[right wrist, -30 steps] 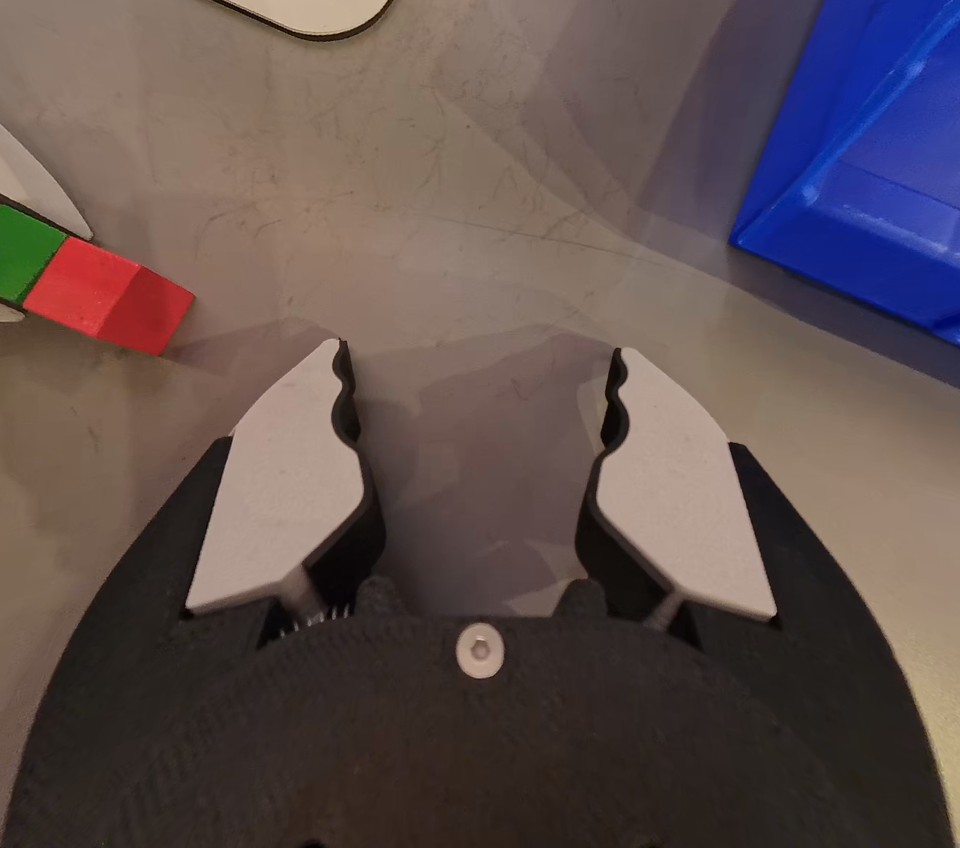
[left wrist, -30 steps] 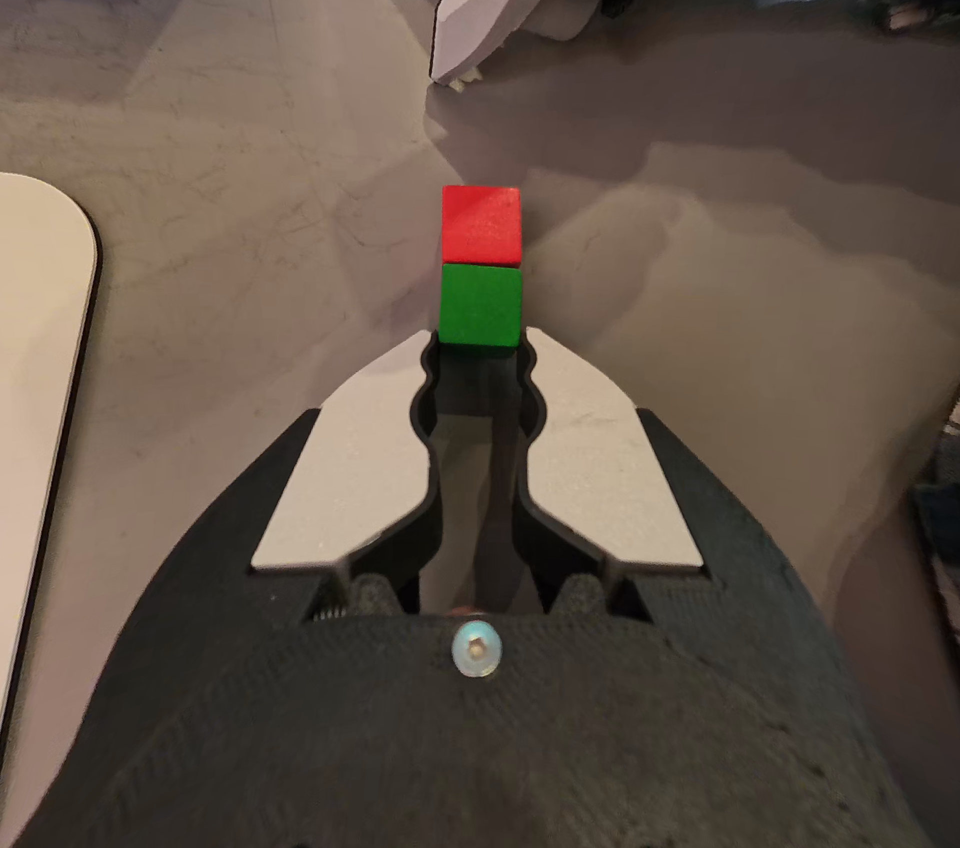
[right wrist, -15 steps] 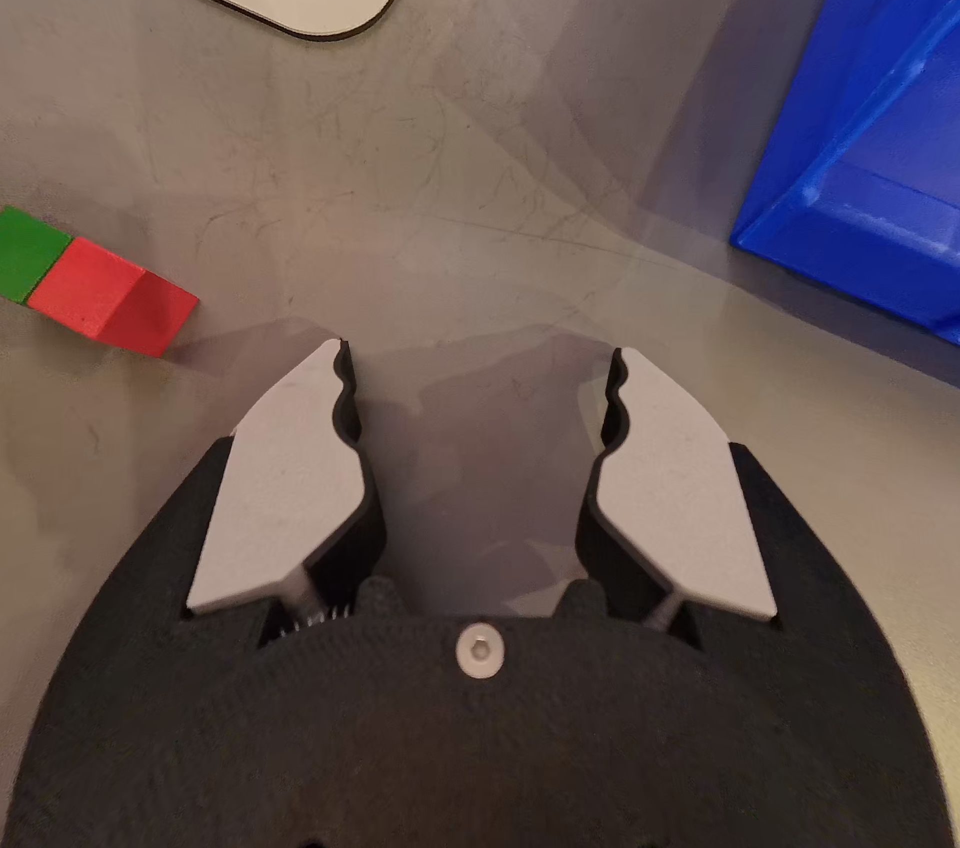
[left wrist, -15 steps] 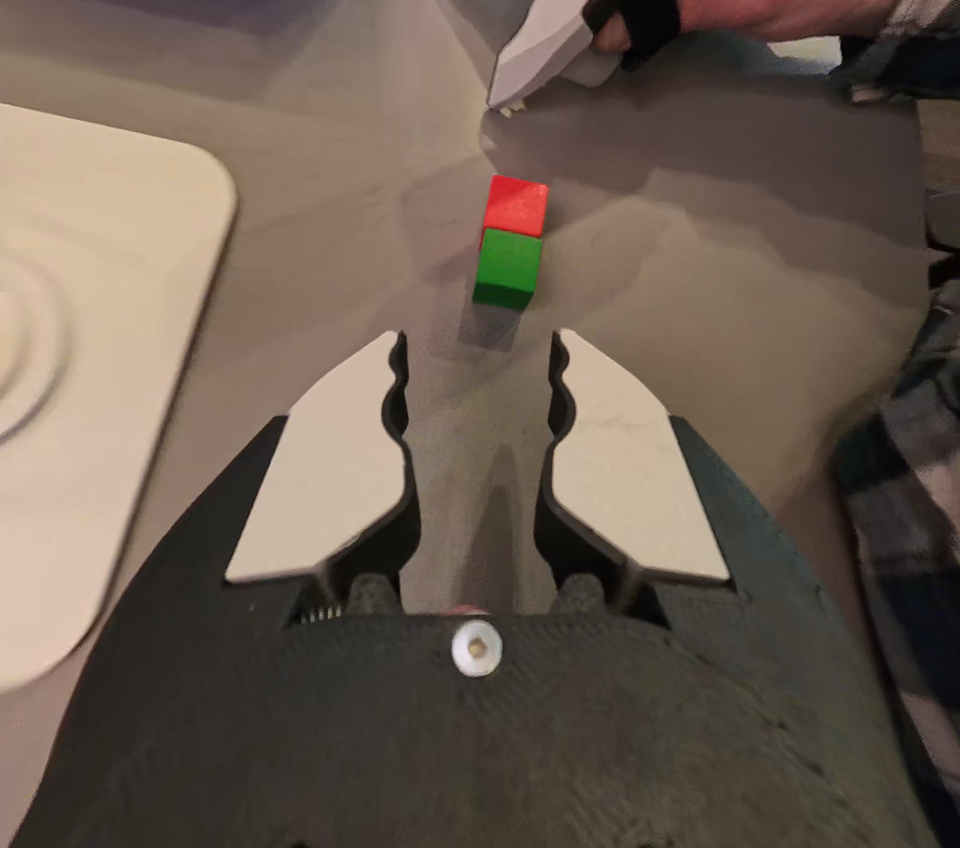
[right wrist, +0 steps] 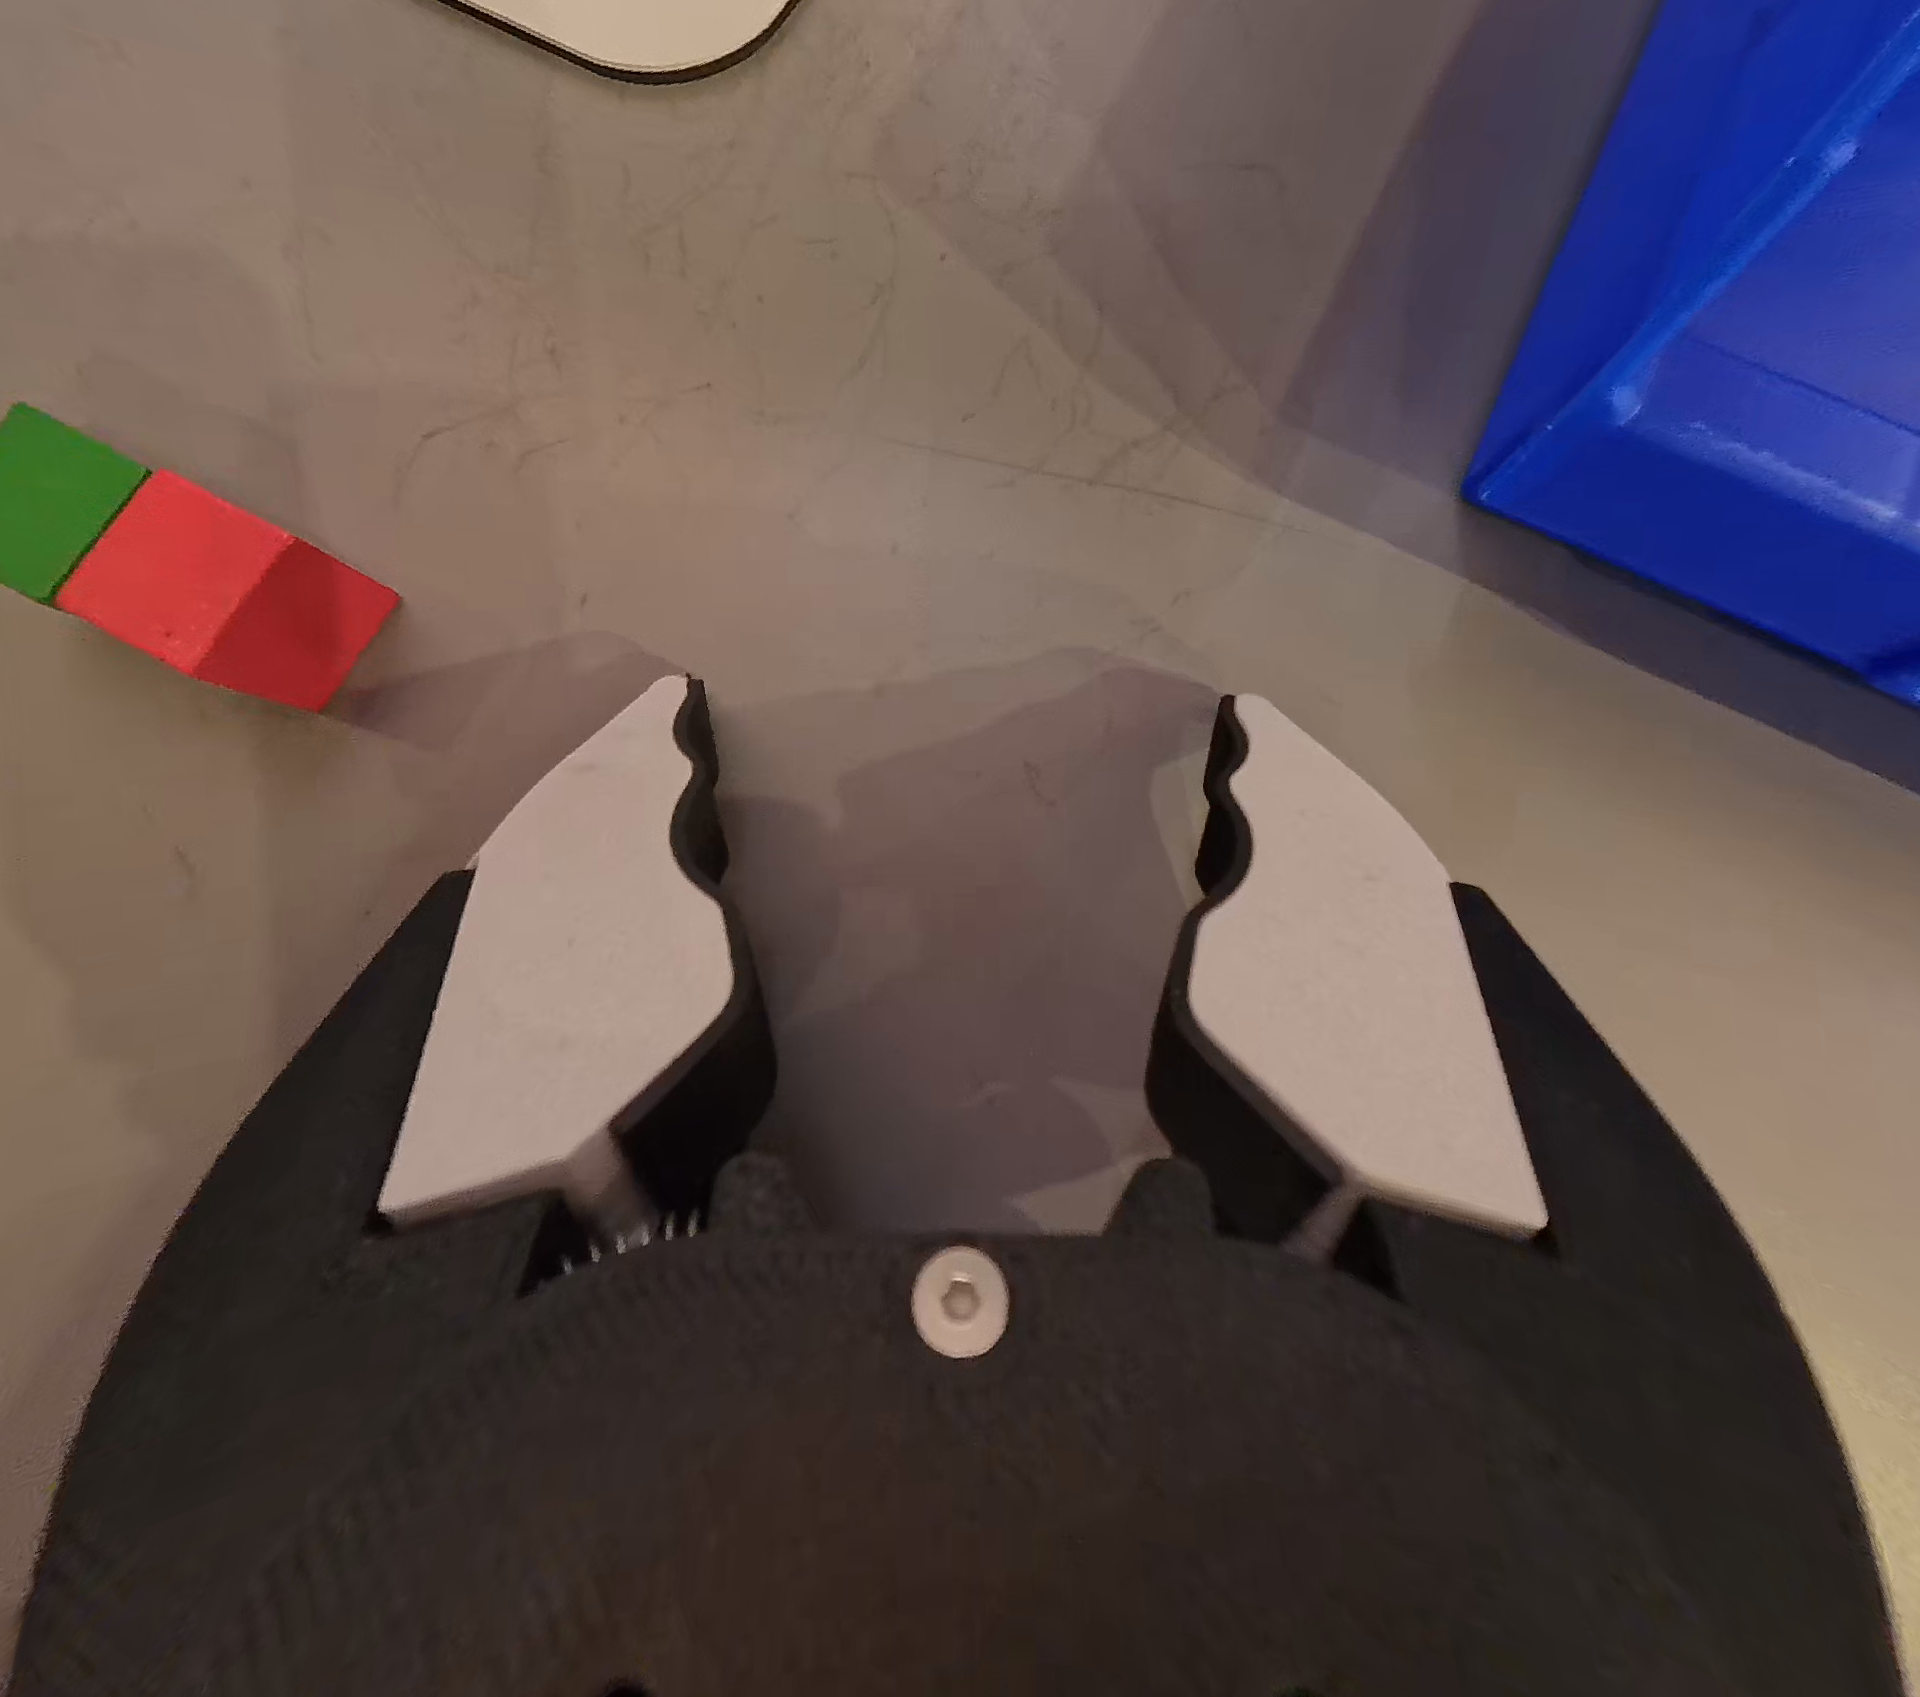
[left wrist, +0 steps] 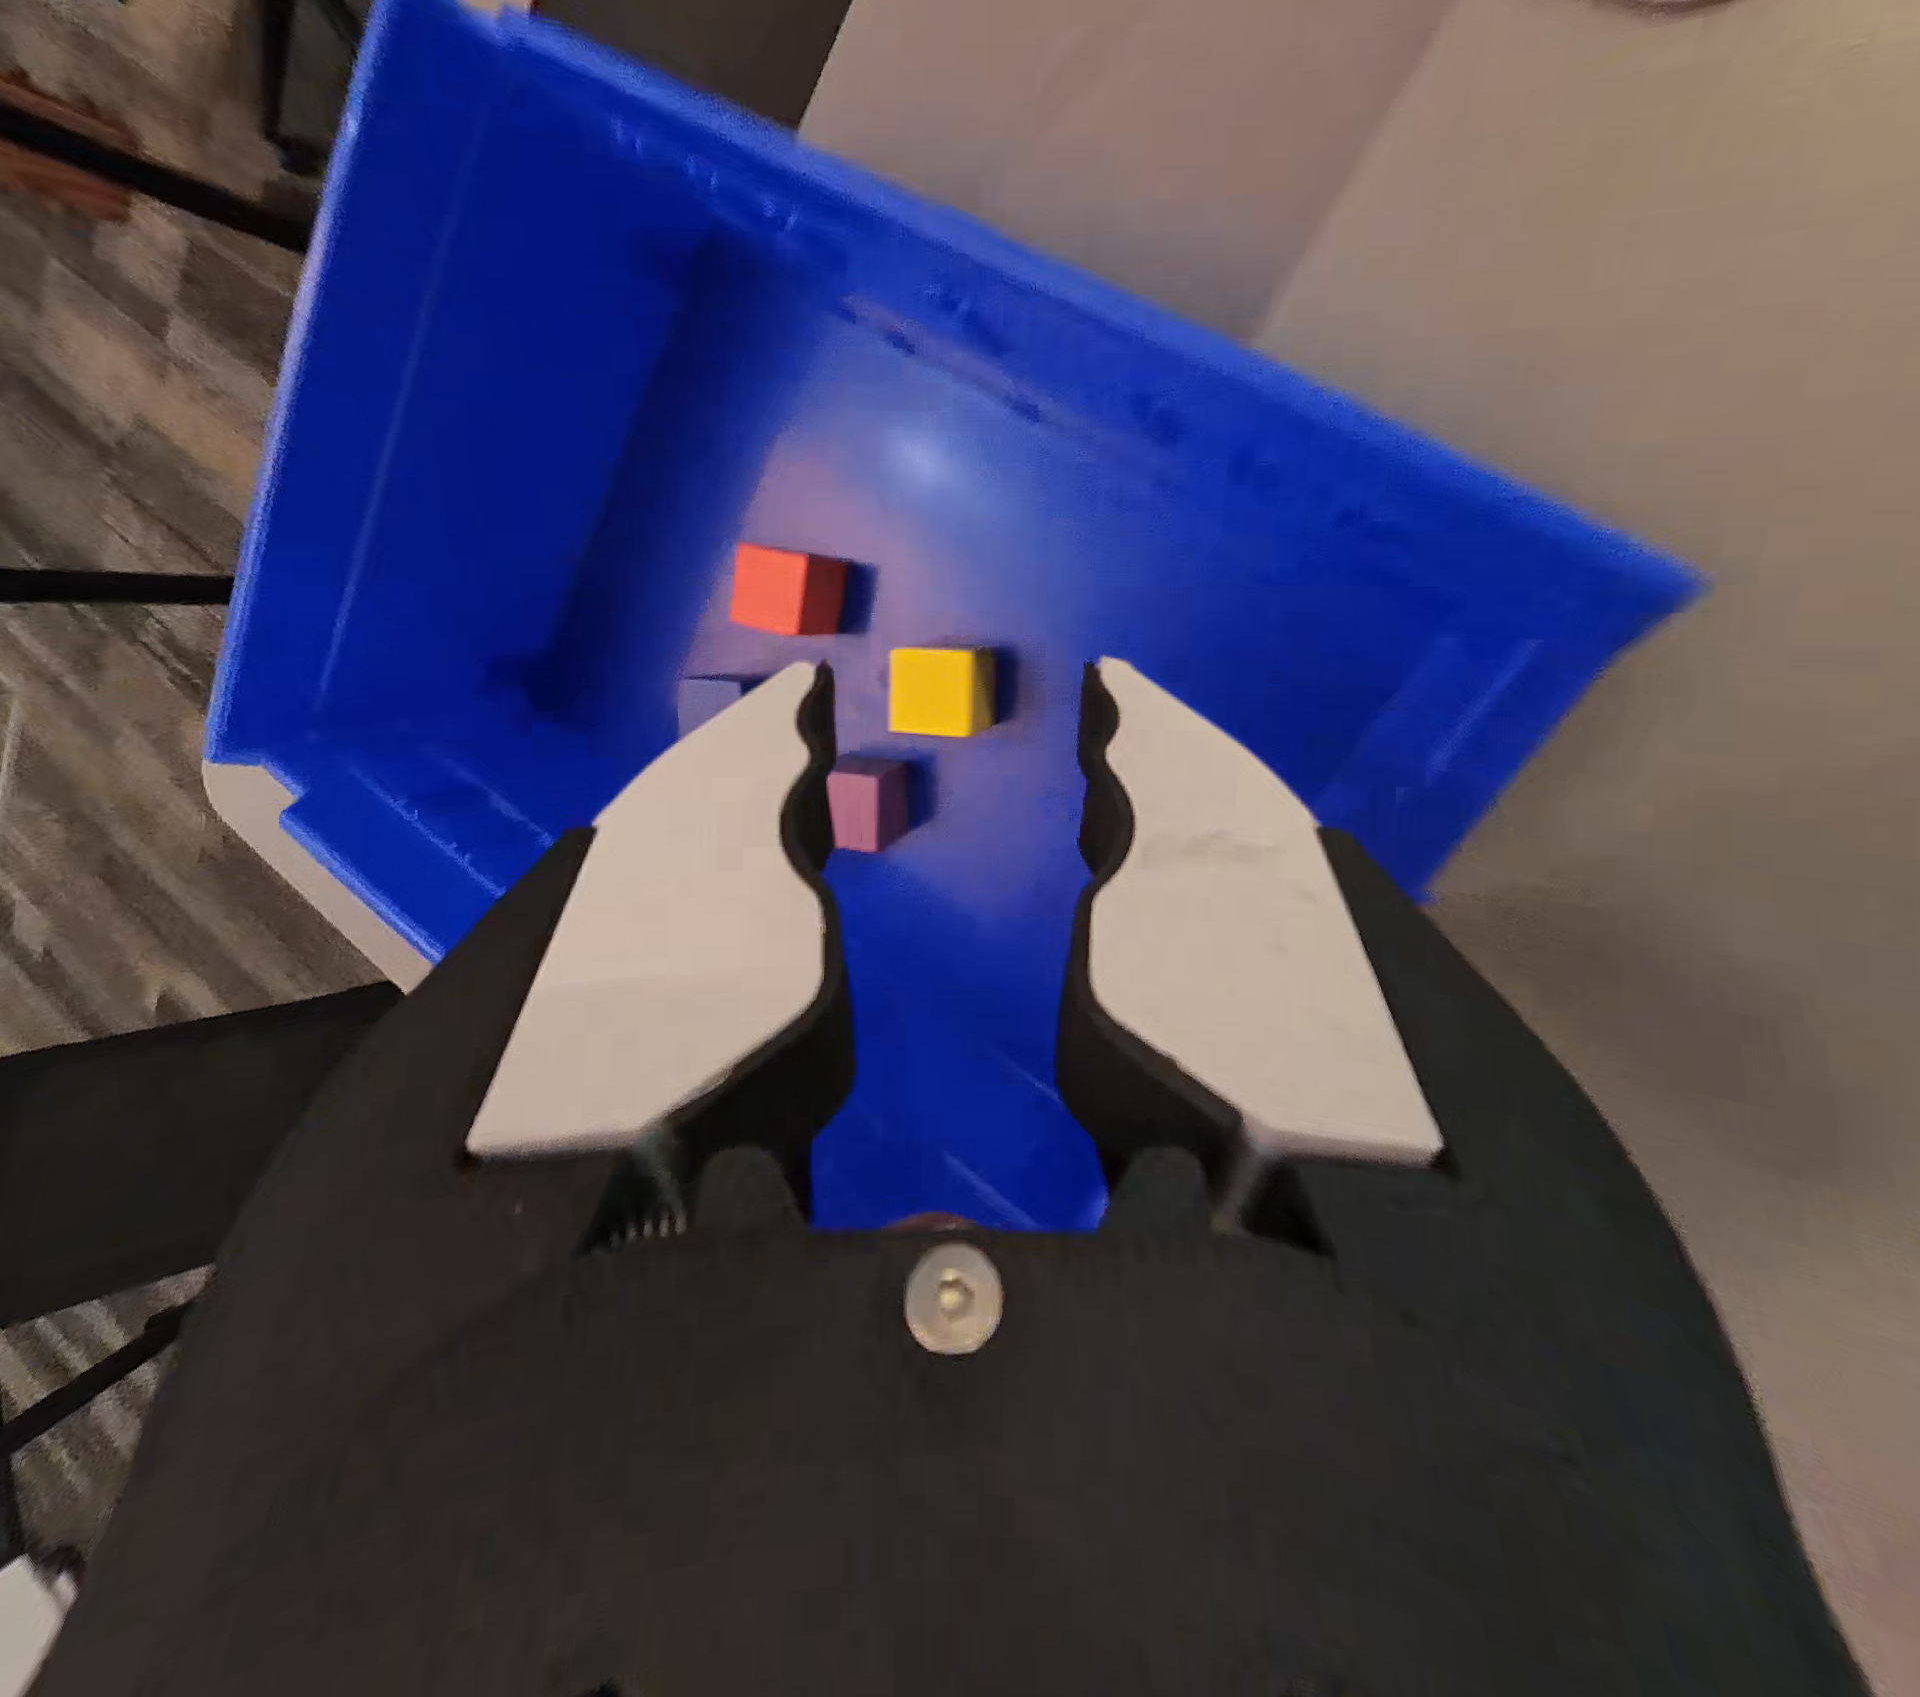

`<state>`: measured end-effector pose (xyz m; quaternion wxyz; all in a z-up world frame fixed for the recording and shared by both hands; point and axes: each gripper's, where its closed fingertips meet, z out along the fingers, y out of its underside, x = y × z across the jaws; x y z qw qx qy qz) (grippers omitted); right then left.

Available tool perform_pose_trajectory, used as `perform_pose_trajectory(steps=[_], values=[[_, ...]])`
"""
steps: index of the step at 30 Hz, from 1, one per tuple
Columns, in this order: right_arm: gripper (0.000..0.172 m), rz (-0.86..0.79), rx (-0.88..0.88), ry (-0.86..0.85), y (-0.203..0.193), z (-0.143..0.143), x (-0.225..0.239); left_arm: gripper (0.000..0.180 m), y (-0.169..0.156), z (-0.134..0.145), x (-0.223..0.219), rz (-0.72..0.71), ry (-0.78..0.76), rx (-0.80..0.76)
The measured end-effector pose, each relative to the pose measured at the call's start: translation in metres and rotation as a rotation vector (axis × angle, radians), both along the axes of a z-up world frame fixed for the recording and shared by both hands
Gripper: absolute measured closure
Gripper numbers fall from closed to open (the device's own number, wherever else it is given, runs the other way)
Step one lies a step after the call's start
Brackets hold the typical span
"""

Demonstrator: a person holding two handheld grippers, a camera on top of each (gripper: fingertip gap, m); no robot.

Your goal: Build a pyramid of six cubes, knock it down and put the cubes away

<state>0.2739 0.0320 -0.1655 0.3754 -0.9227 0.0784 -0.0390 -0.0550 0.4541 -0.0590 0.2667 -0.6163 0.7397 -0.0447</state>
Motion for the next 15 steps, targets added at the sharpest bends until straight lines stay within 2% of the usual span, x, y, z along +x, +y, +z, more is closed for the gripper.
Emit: perform_pose_trajectory(steps=[3,8,15], values=[[0.081,-0.001,0.000,-0.001,0.000,0.000,0.000,0.133,0.025,-0.033,-0.001,-0.012,0.103,-0.034],[0.082,0.000,0.000,-0.003,0.000,0.000,0.001,0.130,0.033,-0.084,-0.010,-0.067,0.314,-0.062],[0.084,0.001,0.001,-0.005,0.000,0.000,0.001,0.134,0.037,-0.102,-0.011,-0.080,0.367,-0.084]])
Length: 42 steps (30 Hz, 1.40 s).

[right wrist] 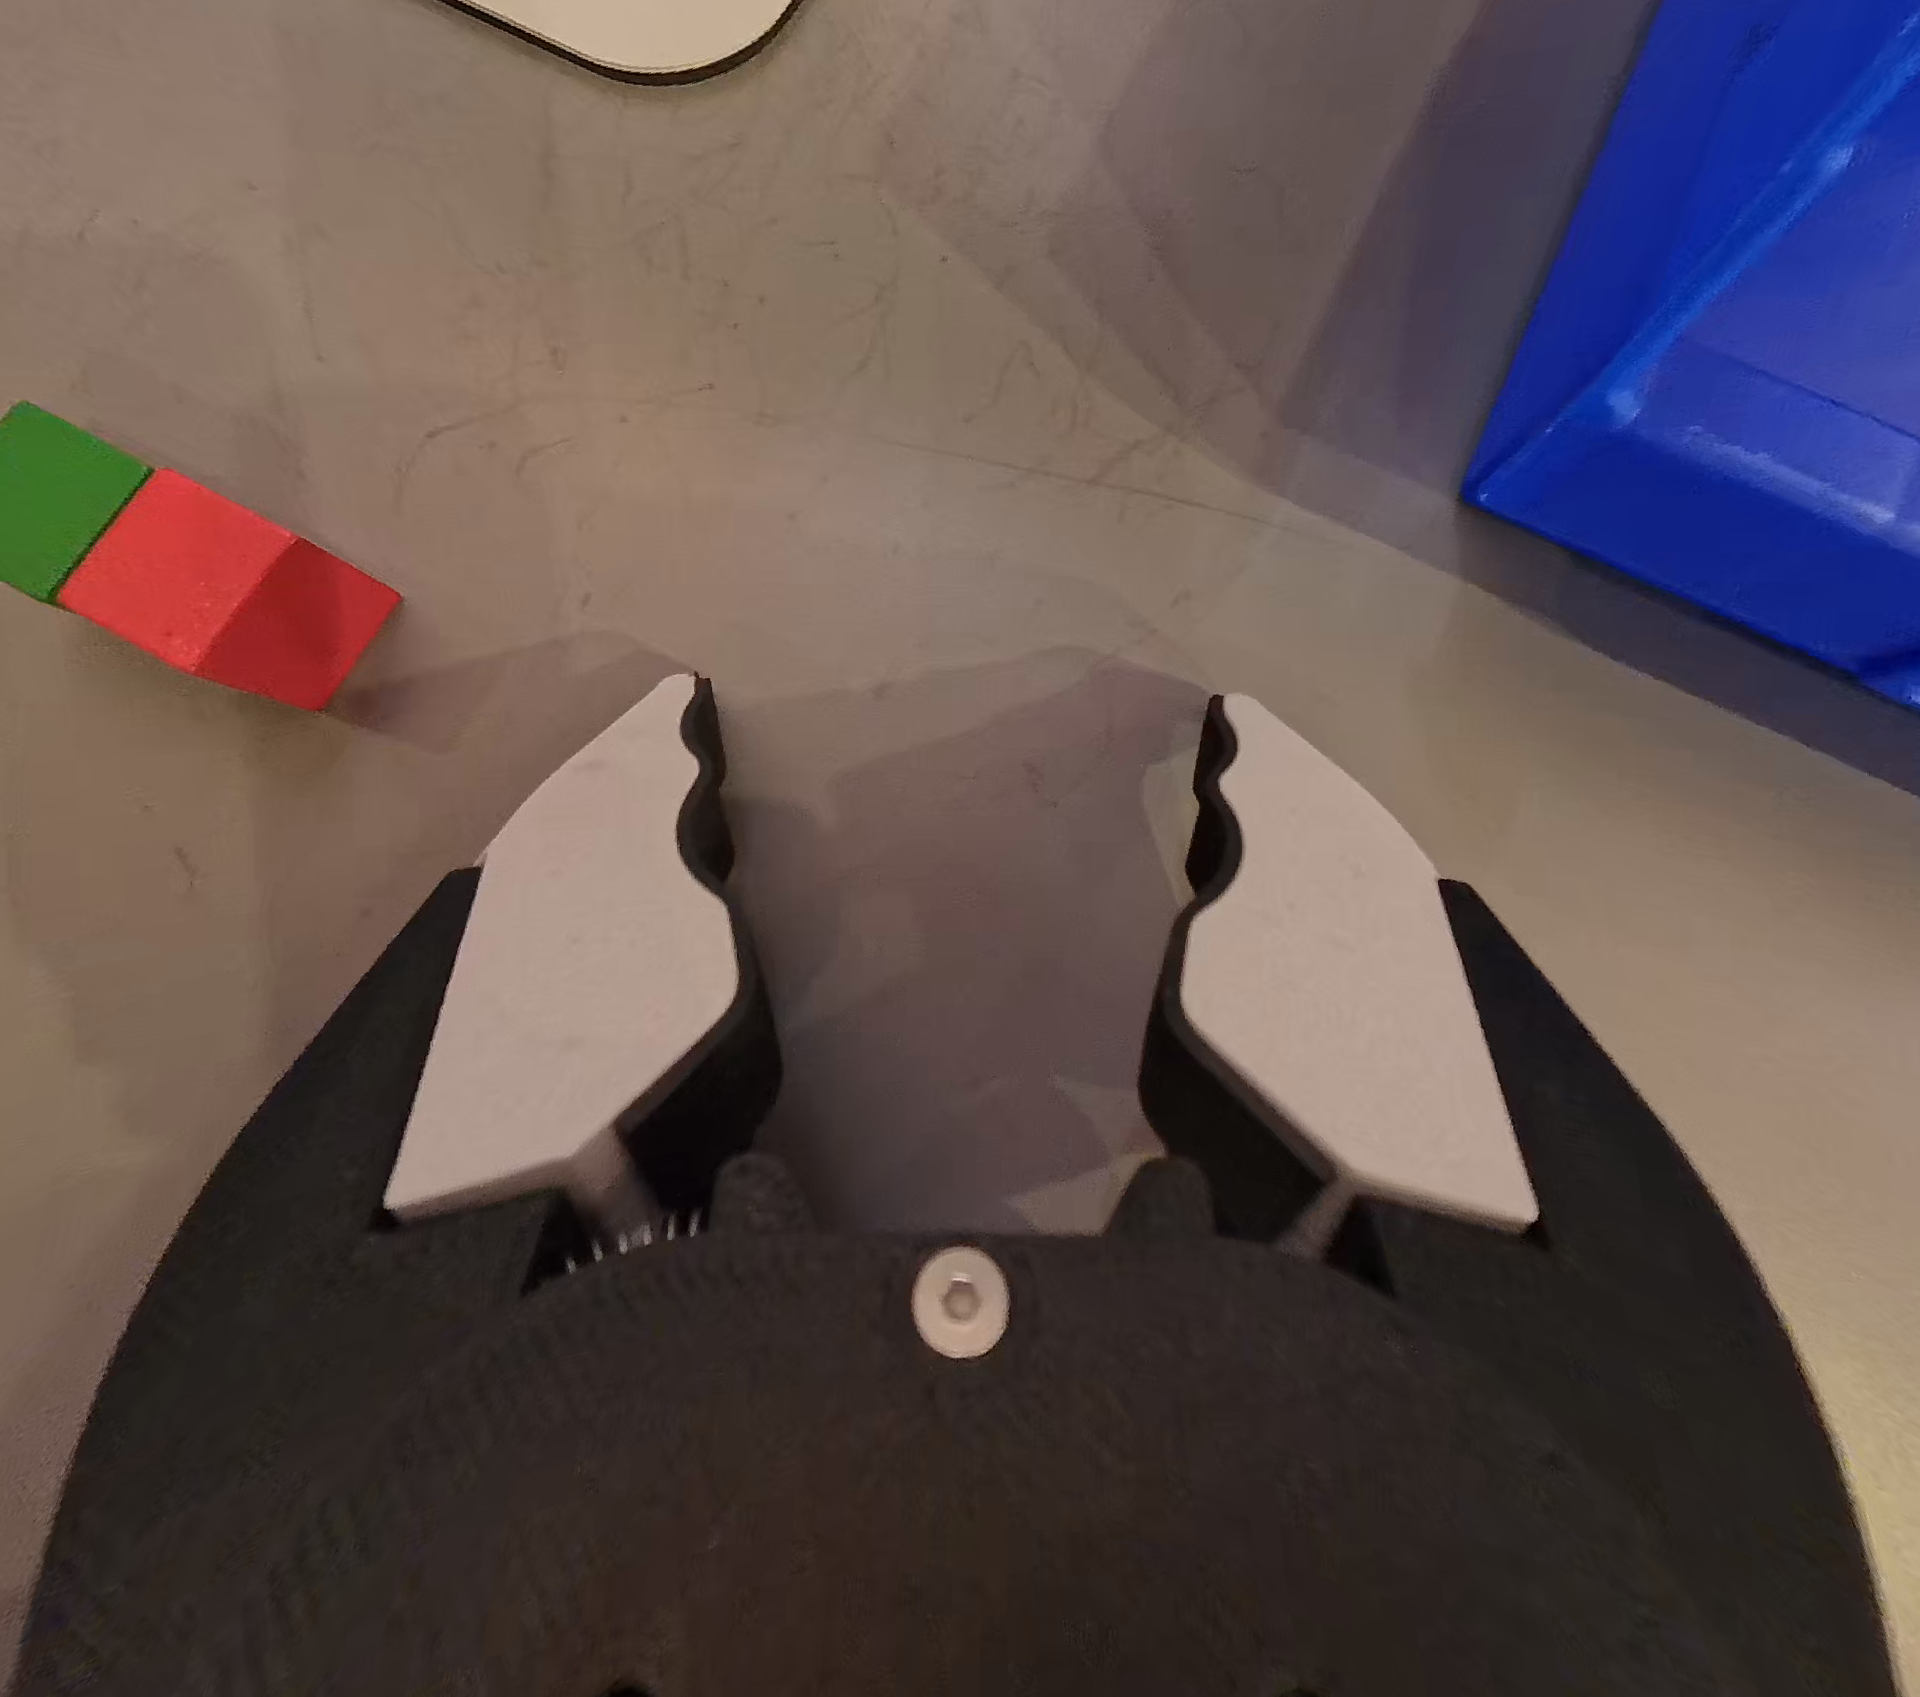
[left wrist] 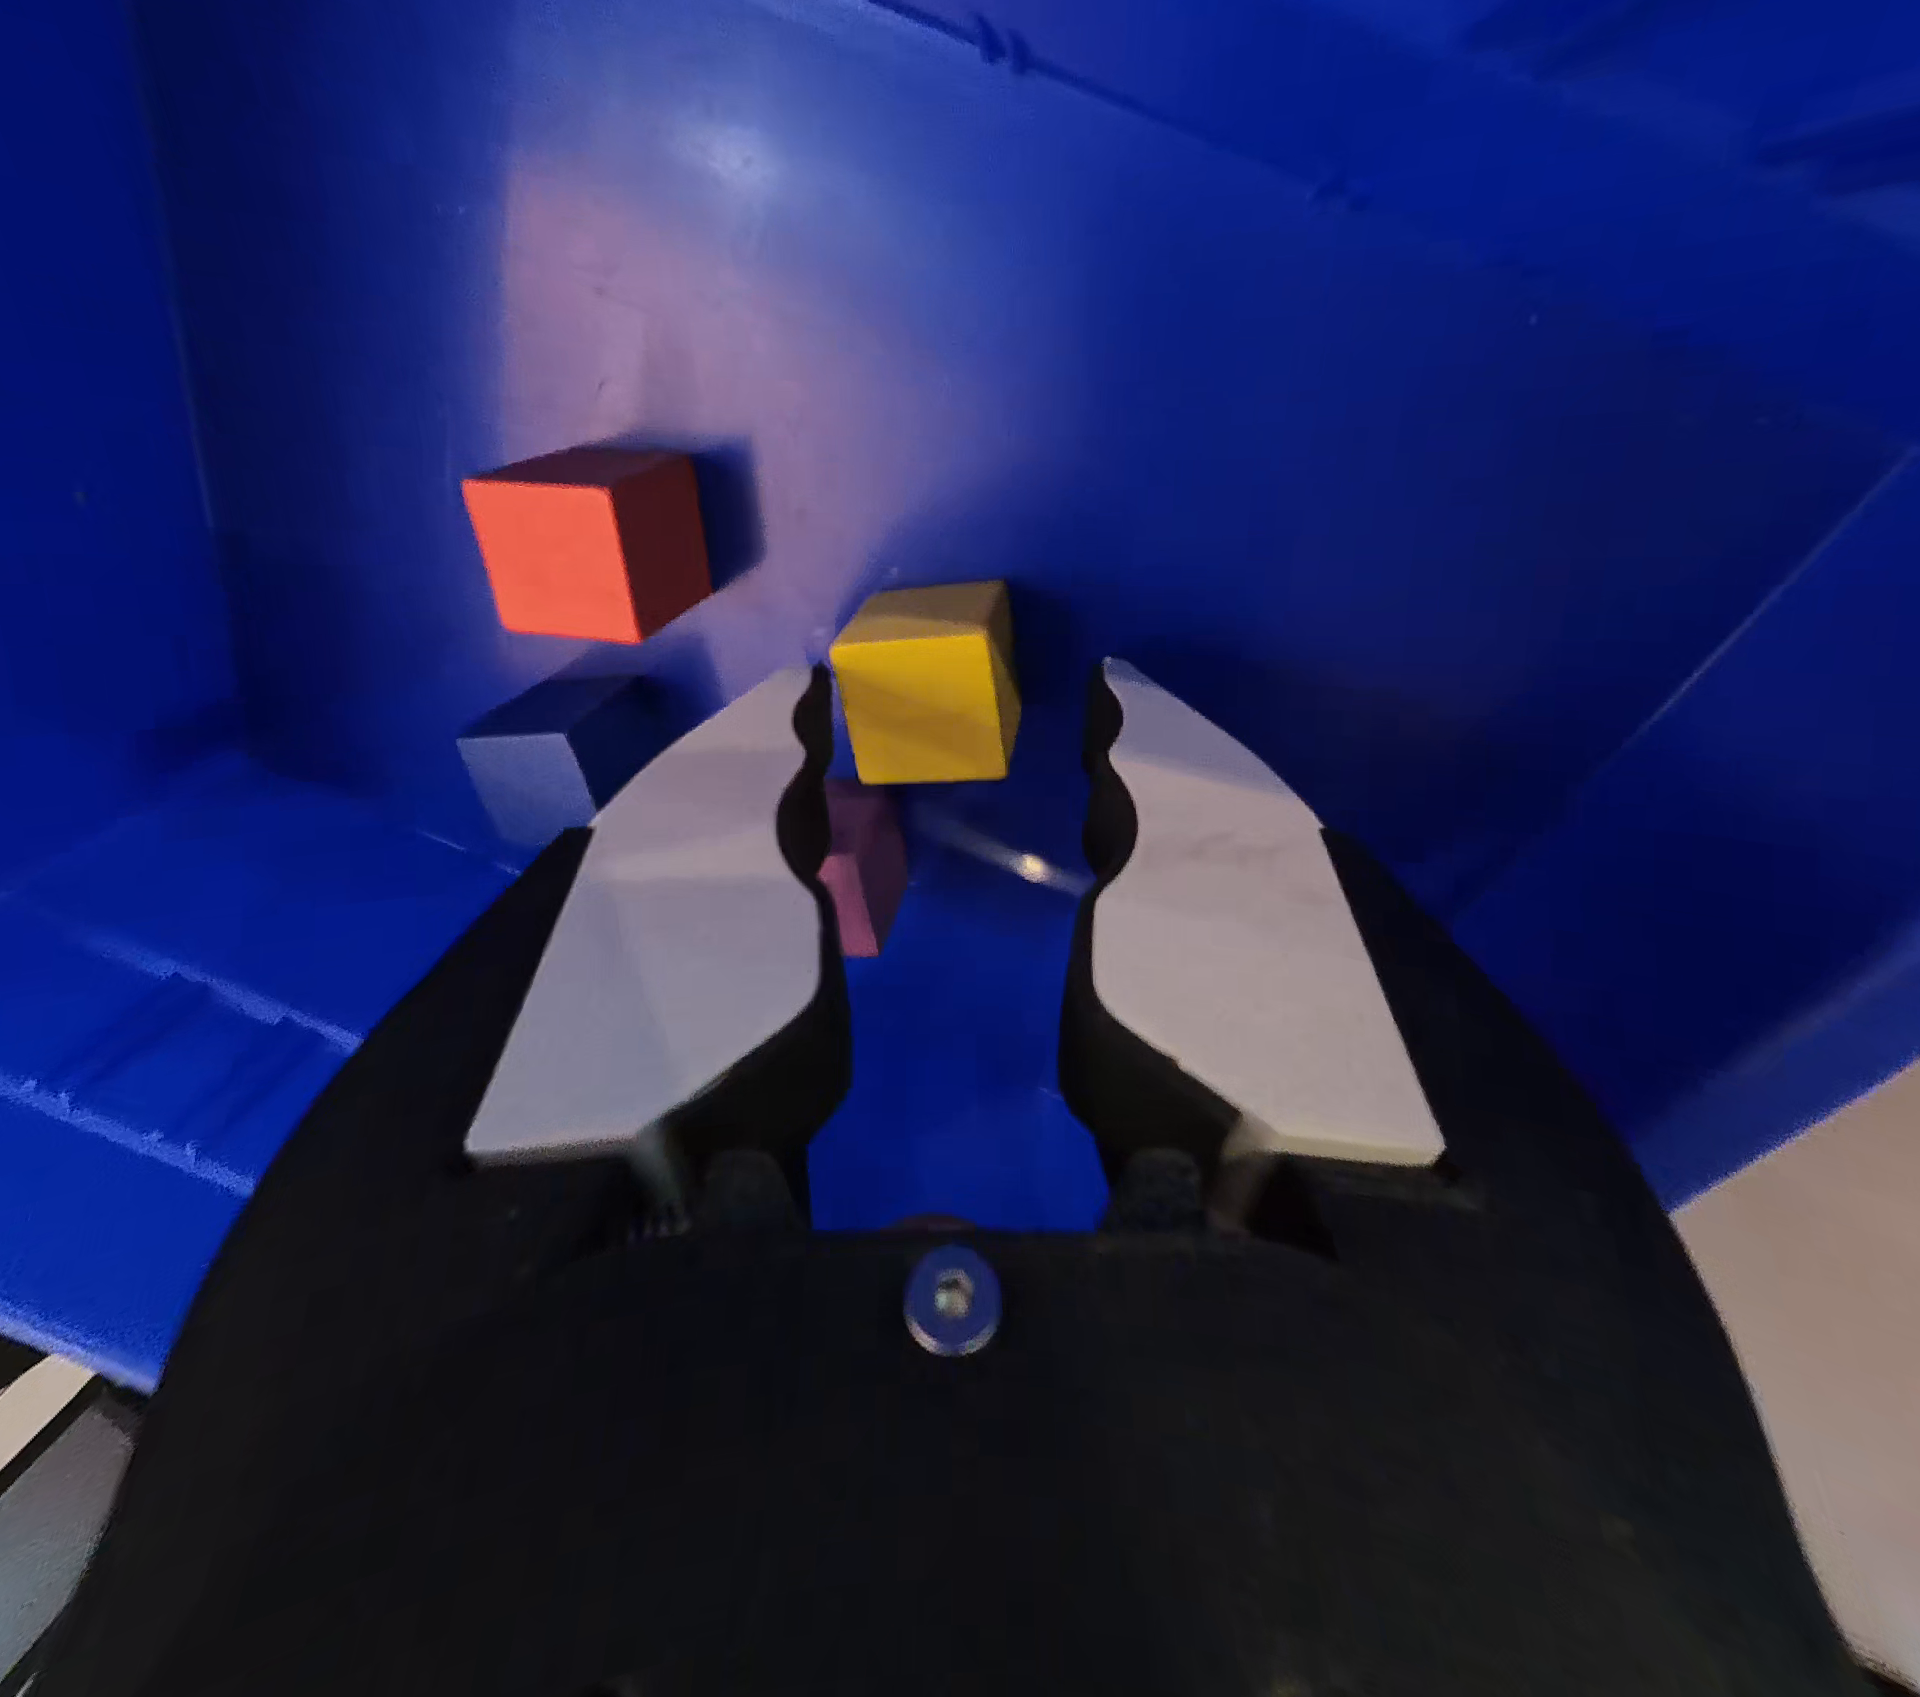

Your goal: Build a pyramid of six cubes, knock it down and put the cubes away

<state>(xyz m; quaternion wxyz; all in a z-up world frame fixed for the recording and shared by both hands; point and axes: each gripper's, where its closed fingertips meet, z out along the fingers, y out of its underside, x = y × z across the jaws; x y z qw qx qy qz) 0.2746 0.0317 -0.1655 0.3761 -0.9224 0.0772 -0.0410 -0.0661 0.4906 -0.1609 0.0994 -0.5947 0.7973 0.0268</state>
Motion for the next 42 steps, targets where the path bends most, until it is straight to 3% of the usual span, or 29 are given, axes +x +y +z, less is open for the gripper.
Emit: perform_pose_trajectory(steps=[3,7,11,16,19,24,30,36,42], values=[[0.084,-0.001,0.000,0.000,0.000,0.000,0.000,0.151,0.000,-0.001,0.002,0.003,0.002,-0.022],[0.084,-0.001,0.000,0.000,0.000,0.000,0.000,0.151,-0.003,0.006,0.003,0.018,-0.034,-0.010],[0.084,-0.001,0.000,0.001,0.000,0.000,0.000,0.152,-0.026,0.055,0.002,0.071,-0.196,-0.014],[0.084,-0.001,0.000,0.001,0.000,0.000,0.000,0.152,-0.110,0.120,0.009,0.002,-0.416,-0.102],[0.085,0.001,0.001,0.001,0.000,0.000,0.000,0.152,-0.176,0.133,0.026,-0.075,-0.483,-0.170],[0.085,0.004,0.001,0.002,0.001,0.000,0.000,0.152,-0.294,0.105,0.084,-0.206,-0.575,-0.407],[0.085,0.007,0.002,0.003,0.001,0.000,-0.001,0.152,-0.373,0.055,0.143,-0.302,-0.573,-0.530],[0.086,0.009,0.002,0.002,0.001,0.000,-0.001,0.152,-0.394,0.021,0.167,-0.318,-0.576,-0.523],[0.087,0.011,0.002,0.002,0.001,0.000,-0.001,0.152,-0.392,-0.001,0.158,-0.314,-0.519,-0.516]])
